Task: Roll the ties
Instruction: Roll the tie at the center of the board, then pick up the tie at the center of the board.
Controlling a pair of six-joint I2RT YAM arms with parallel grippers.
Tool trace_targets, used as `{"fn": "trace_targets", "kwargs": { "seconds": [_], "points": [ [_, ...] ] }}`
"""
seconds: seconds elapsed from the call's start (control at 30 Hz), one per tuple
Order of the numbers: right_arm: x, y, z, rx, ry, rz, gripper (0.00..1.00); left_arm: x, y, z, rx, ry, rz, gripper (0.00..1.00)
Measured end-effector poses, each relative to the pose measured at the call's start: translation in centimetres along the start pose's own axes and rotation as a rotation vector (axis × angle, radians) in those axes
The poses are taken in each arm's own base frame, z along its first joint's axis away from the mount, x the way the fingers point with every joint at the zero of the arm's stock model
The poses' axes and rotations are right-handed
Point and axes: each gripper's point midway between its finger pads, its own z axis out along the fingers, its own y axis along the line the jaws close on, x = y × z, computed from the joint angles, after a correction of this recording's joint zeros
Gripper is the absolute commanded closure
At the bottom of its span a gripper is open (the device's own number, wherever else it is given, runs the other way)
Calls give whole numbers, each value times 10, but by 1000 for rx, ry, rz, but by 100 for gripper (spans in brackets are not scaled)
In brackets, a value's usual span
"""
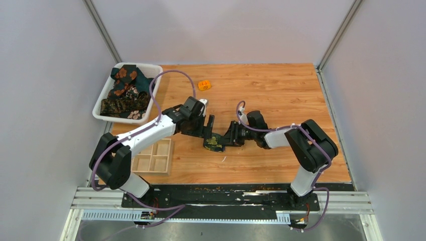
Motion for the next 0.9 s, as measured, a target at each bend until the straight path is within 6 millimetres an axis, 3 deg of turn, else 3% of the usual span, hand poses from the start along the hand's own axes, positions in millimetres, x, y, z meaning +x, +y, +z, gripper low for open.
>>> {"fn": "trace_targets", "kwargs": {
  "seconds": [0.27,0.7,0.9],
  "points": [
    [3,-7,4,11,16,14,72,19,22,7,82,37,-47,0],
    [5,-15,10,26,36,29,75,-1,-10,10,293,-25,-20,0],
    [3,-15,11,24,36,27,75,5,-5,35,283,25,-25,11]
  ]
}}
